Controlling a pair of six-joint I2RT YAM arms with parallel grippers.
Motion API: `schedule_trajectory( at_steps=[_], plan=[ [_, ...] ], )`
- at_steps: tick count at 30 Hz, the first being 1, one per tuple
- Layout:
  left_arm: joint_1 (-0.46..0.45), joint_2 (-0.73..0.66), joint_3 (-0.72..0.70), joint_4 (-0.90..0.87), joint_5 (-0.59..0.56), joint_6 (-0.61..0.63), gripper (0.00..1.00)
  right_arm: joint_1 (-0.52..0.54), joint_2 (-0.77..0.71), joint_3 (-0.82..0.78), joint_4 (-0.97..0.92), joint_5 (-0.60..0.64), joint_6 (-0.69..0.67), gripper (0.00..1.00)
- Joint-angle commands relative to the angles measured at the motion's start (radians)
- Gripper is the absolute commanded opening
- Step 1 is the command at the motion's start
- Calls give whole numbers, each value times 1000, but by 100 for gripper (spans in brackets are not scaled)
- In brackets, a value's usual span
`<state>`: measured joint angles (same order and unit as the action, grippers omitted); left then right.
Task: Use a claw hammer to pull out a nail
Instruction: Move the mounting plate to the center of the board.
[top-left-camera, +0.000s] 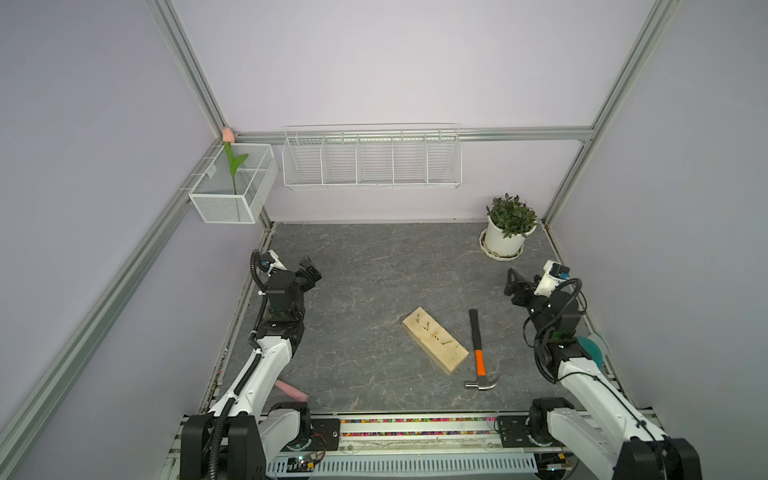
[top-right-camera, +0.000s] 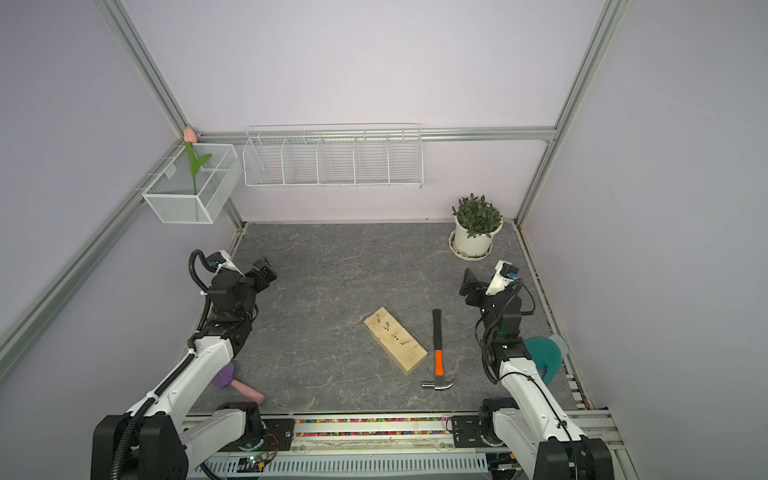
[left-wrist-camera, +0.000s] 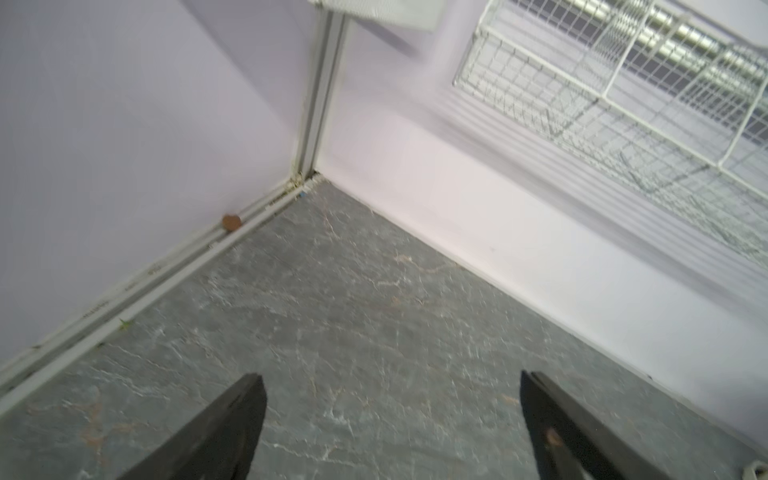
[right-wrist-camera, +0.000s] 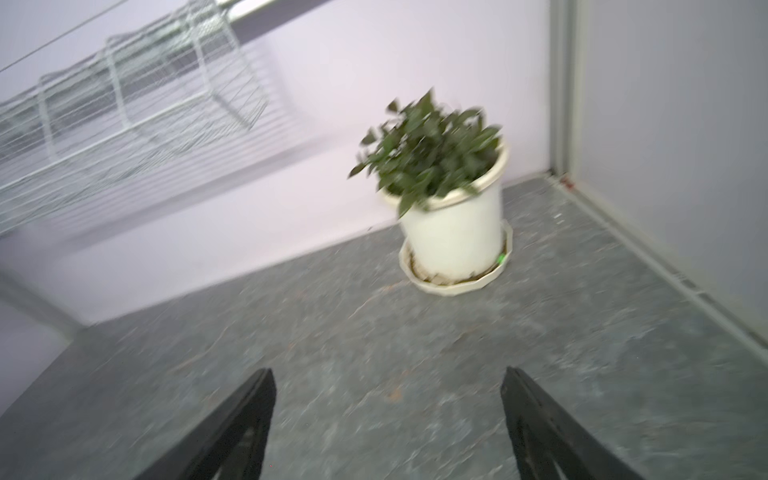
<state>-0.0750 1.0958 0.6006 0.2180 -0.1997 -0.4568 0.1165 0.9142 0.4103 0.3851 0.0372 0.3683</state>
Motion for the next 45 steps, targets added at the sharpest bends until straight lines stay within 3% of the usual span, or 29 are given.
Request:
schedule_trajectory(
  at_steps=[1, 4, 8, 14, 21, 25, 29, 34, 39, 45],
  plan=[
    [0, 17, 41, -81, 151, -45, 99, 143, -23, 52, -290, -171, -7, 88],
    [0, 50, 37, -34, 207, -34, 99, 325, 33, 107, -372, -228, -69, 88],
    [-2, 100, 57, -10, 294, -35, 99, 541, 70, 166, -524, -96, -94, 88],
    [-16, 167, 94, 14, 440, -27, 99, 671, -66, 124, -734, 92, 114, 88],
    [-204, 301, 182, 23, 556, 43, 99, 686, -220, -5, -798, -36, 303, 89],
    [-248, 412, 192, 138, 684, -16, 100, 701, -208, -53, -747, -118, 356, 93],
    [-276, 487, 199, 167, 726, -36, 95, 704, -167, -115, -617, -172, 403, 97],
    [-279, 512, 187, 142, 750, -43, 94, 703, -59, -132, -455, -176, 400, 100],
    [-274, 457, 153, 68, 693, -18, 94, 688, 116, -71, -343, -175, 356, 98],
    [-207, 379, 72, 56, 650, -59, 92, 567, 370, 31, -178, -301, 257, 93]
  ],
)
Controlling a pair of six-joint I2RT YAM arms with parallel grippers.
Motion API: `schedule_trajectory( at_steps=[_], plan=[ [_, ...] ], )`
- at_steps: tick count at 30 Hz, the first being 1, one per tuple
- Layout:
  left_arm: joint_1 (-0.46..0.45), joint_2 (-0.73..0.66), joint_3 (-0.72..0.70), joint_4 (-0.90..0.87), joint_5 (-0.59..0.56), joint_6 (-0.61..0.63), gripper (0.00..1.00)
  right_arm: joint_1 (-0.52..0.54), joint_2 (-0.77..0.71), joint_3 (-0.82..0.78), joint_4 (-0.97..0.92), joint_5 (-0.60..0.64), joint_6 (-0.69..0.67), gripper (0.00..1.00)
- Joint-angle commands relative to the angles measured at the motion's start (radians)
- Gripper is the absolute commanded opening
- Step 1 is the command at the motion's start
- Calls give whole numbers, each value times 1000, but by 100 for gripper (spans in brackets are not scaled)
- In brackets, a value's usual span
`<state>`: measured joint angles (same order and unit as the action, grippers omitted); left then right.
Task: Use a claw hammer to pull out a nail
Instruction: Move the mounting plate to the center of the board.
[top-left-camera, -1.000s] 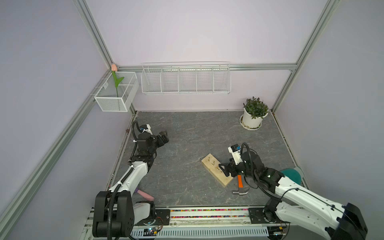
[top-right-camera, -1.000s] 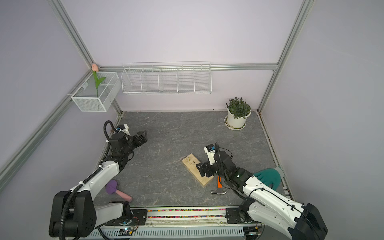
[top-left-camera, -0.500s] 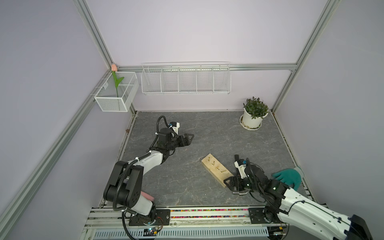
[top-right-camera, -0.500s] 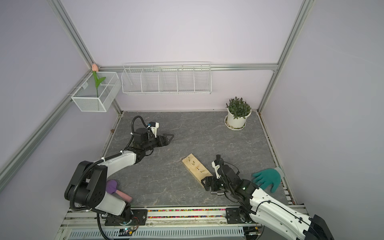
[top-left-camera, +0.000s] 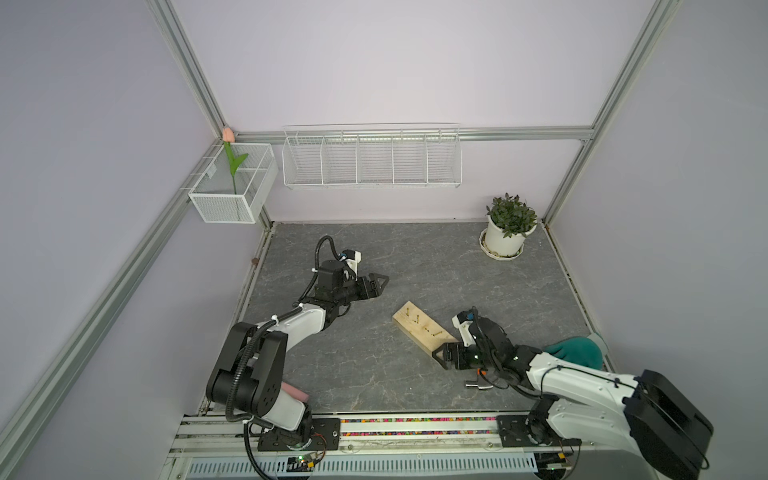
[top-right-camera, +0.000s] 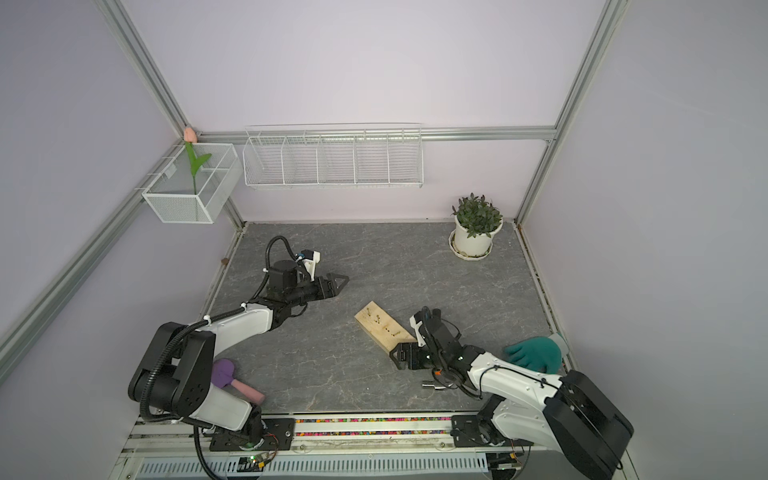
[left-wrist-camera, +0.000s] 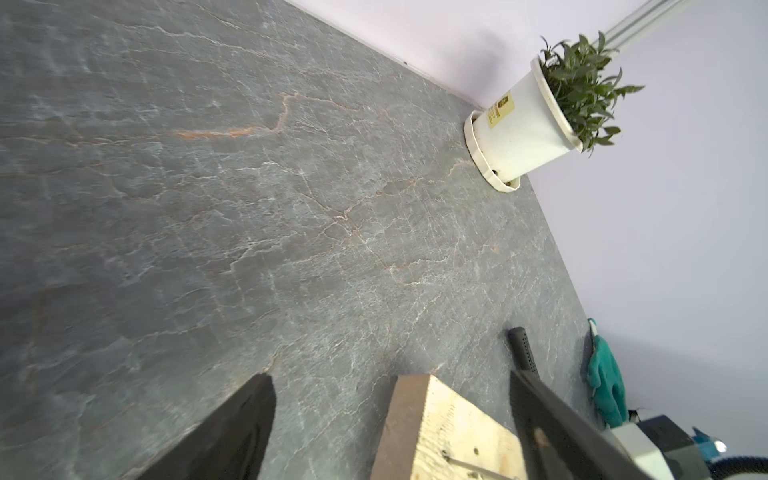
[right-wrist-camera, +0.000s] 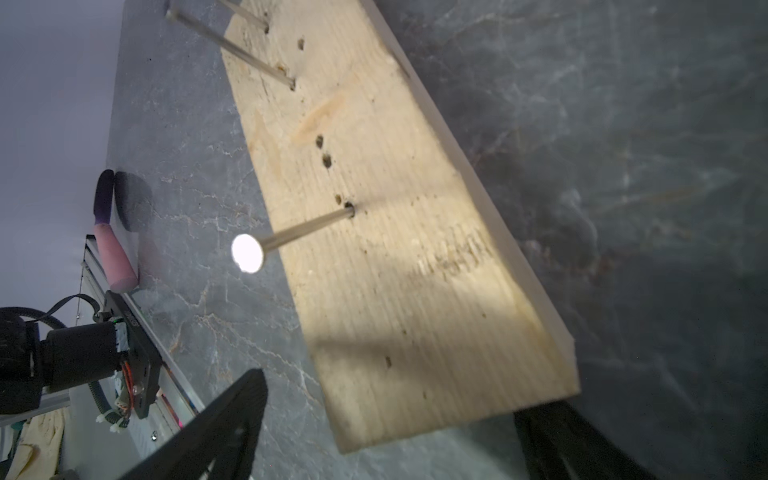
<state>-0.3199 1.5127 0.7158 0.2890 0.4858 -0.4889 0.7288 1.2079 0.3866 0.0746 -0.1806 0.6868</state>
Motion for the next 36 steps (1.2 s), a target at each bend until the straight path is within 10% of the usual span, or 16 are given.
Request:
schedule_trajectory(
  at_steps=[1, 15, 36],
  plan=[
    [58, -56, -62, -12, -39, -32, 92, -63, 115, 83, 127, -103, -97, 93],
    [95, -221, -206, -51, -131, -91, 87, -142, 219, 217, 41, -140, -275, 88],
    [53, 82, -170, 248, 63, -230, 38, -175, 408, 201, 371, -170, -138, 44]
  ],
)
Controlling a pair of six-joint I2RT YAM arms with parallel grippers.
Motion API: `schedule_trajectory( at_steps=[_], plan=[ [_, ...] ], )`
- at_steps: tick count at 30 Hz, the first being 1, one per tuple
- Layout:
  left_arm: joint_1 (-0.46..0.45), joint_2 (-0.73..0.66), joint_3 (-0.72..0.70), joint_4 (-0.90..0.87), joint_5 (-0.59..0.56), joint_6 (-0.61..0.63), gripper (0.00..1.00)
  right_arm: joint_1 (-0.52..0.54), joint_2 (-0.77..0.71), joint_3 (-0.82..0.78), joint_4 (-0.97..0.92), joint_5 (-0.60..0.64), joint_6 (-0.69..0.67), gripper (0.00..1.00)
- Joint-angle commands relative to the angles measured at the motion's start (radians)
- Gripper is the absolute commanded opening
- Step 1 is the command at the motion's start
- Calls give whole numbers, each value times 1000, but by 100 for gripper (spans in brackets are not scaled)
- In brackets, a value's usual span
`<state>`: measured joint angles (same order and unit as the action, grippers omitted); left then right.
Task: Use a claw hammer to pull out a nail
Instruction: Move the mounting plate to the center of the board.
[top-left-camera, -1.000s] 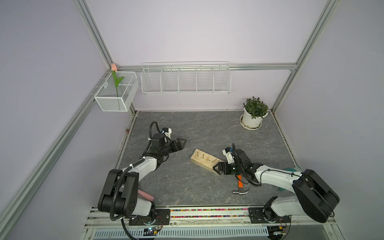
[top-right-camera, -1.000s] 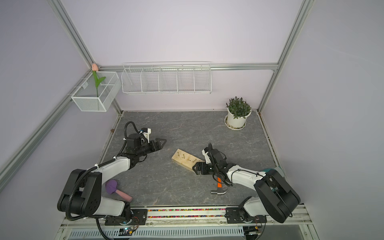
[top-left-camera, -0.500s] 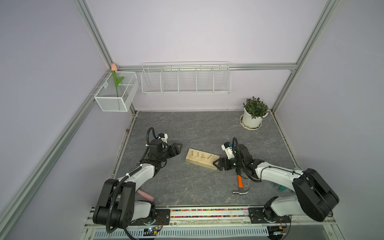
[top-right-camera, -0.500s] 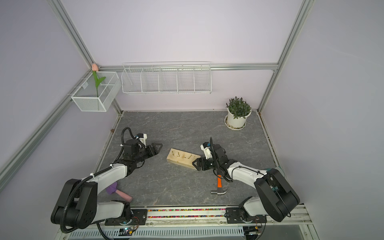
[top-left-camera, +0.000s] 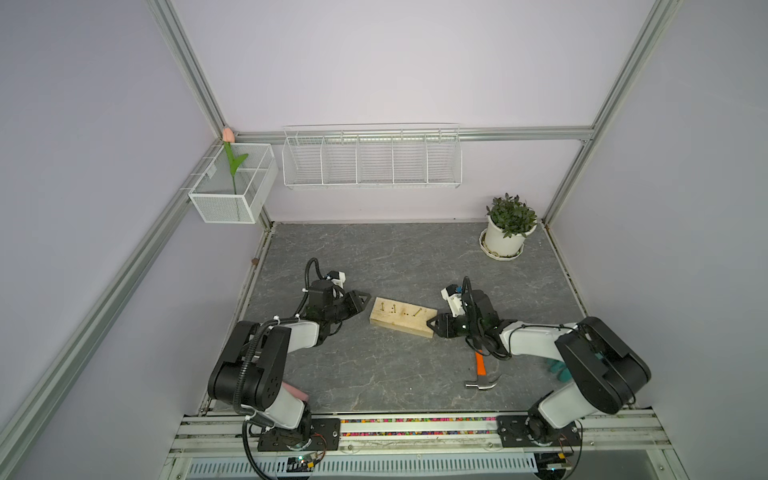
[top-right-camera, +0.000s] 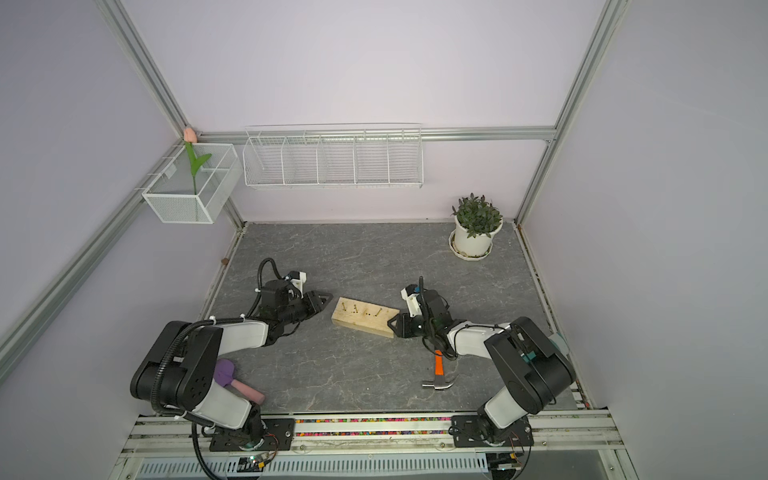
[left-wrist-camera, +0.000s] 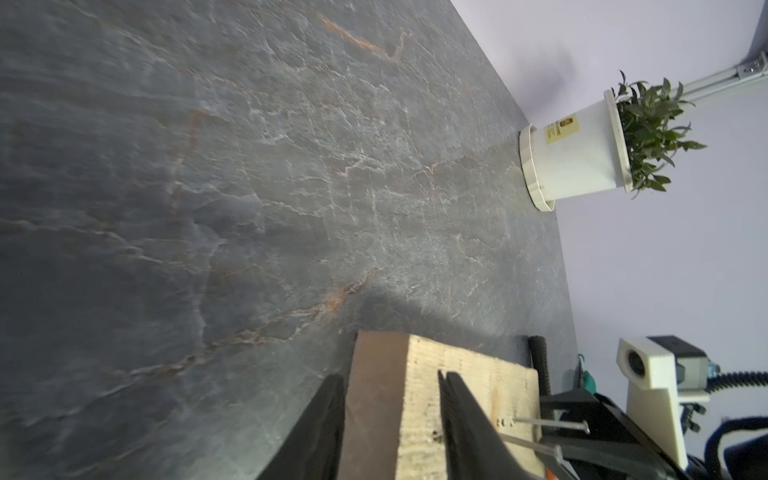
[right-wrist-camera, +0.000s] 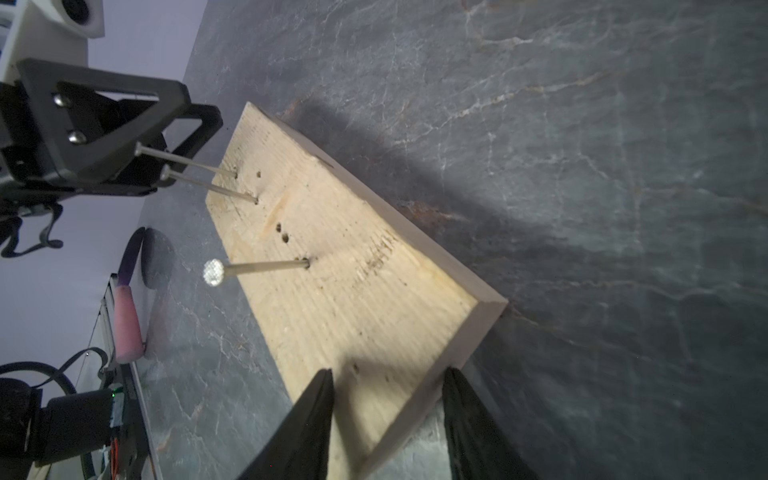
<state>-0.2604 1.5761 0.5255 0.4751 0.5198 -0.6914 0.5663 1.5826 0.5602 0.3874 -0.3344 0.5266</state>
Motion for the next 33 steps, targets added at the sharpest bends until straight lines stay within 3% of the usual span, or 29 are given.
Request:
schedule_trajectory(
  at_steps=[1, 9, 15, 22, 28, 33],
  plan=[
    [-6, 25, 18, 61, 29, -28, 37, -16, 46, 36, 61, -18, 22, 44],
    [-6, 21, -14, 103, 11, -70, 34, -41, 131, 105, 40, -46, 7, 43],
    [-3, 46, -12, 105, 4, -91, 34, -48, 57, 117, -96, 10, -41, 55],
    [8, -29, 9, -30, -51, -34, 47, -53, -152, 144, -532, 299, -139, 80],
    [8, -123, 57, -212, -98, 65, 53, -64, -264, 181, -888, 568, -163, 85],
    [5, -236, 57, -282, -141, 106, 65, -85, -272, 150, -888, 534, -159, 81]
  ],
)
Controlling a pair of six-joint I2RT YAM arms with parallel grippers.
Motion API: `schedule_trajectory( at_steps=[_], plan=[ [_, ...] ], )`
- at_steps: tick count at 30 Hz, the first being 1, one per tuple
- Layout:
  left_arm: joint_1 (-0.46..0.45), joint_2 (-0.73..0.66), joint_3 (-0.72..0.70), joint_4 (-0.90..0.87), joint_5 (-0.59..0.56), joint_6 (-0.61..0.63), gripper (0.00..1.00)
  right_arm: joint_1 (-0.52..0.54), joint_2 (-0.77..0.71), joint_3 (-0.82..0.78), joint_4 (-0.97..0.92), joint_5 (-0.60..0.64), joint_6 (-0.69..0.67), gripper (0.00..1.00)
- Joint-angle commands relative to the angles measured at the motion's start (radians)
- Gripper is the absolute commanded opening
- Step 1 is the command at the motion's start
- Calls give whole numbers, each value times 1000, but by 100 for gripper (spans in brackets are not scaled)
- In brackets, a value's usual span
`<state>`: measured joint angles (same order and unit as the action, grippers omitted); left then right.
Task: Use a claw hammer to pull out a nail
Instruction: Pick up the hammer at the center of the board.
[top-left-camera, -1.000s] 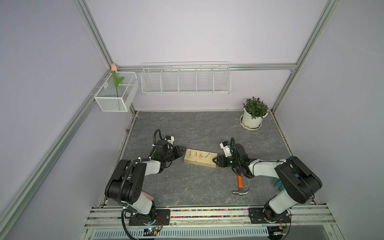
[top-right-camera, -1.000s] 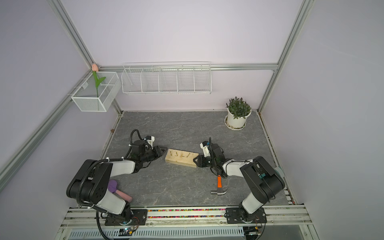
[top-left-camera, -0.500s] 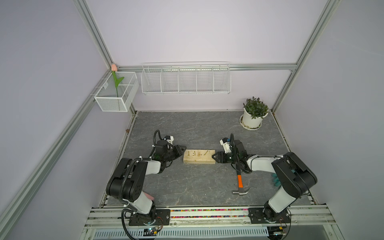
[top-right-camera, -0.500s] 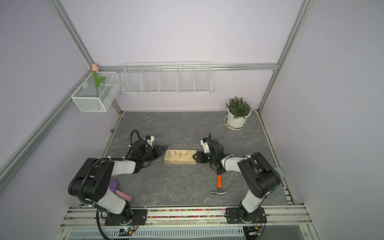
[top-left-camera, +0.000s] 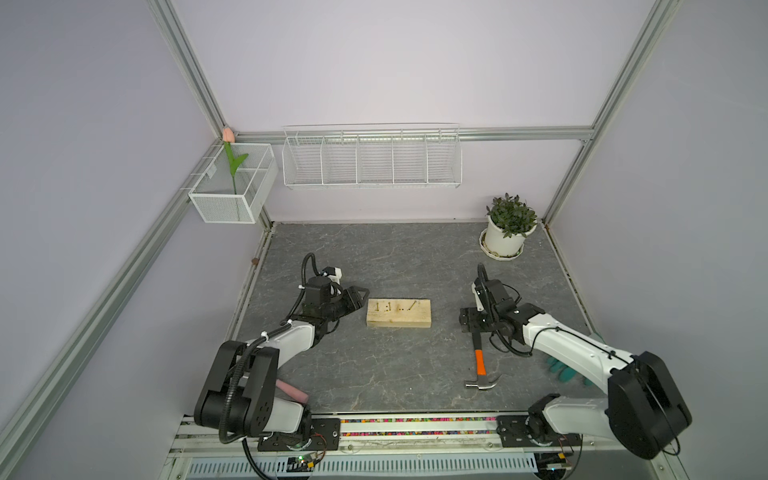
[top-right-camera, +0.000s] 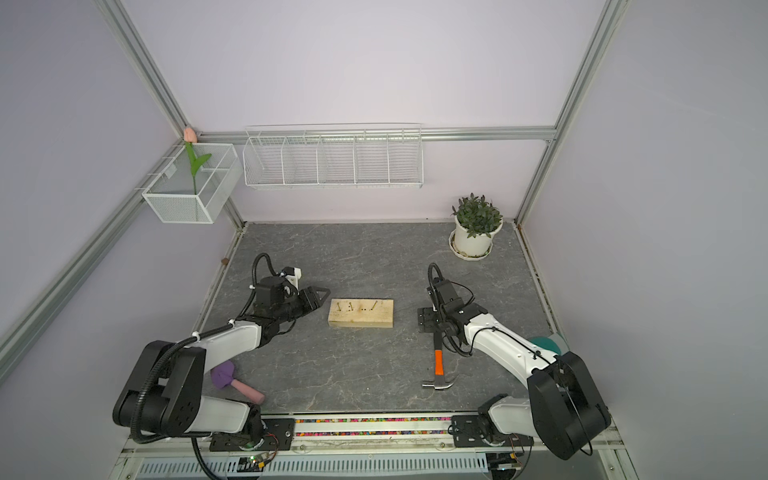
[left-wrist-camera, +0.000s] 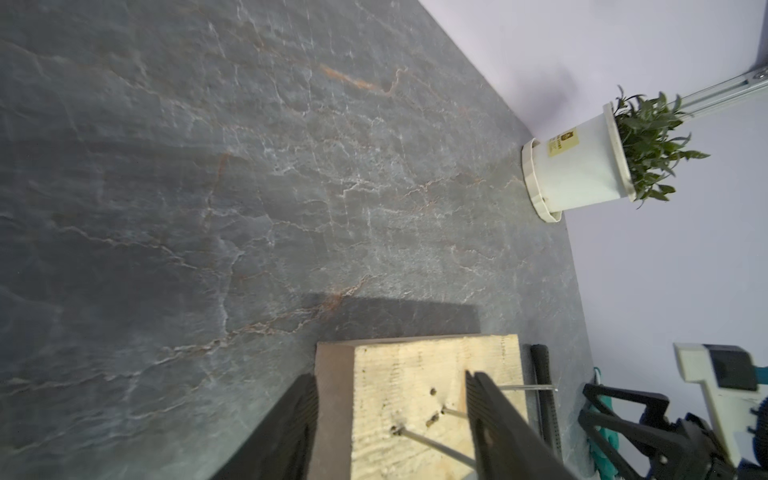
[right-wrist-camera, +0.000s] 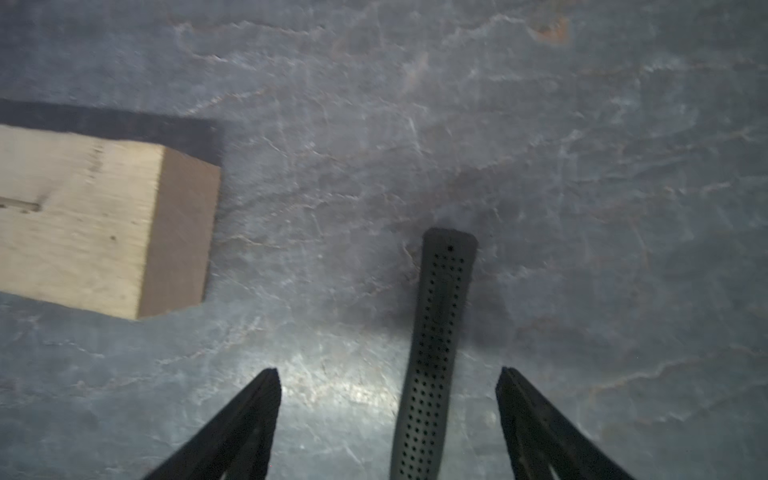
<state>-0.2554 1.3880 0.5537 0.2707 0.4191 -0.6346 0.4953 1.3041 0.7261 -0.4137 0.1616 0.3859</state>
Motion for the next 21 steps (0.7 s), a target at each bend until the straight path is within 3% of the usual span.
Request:
schedule_trajectory(
  at_steps=[1, 10, 14, 18, 21],
  plan=[
    [-4, -73, 28, -82, -42, 53, 67, -23, 27, -14, -73, 12, -22, 80],
    [-92, -242, 18, -84, -44, 122, 75, -44, 236, 51, -2, -39, -32, 56],
    [-110, -270, -2, -31, -11, 121, 75, -47, 261, 46, 33, -11, -38, 42],
    [-140, -261, 5, 5, 15, 132, 75, -54, 283, 83, 68, -5, -58, 20],
    [-181, -240, 30, 5, -4, 144, 74, -51, 211, 75, 159, -55, -99, 10]
  ],
)
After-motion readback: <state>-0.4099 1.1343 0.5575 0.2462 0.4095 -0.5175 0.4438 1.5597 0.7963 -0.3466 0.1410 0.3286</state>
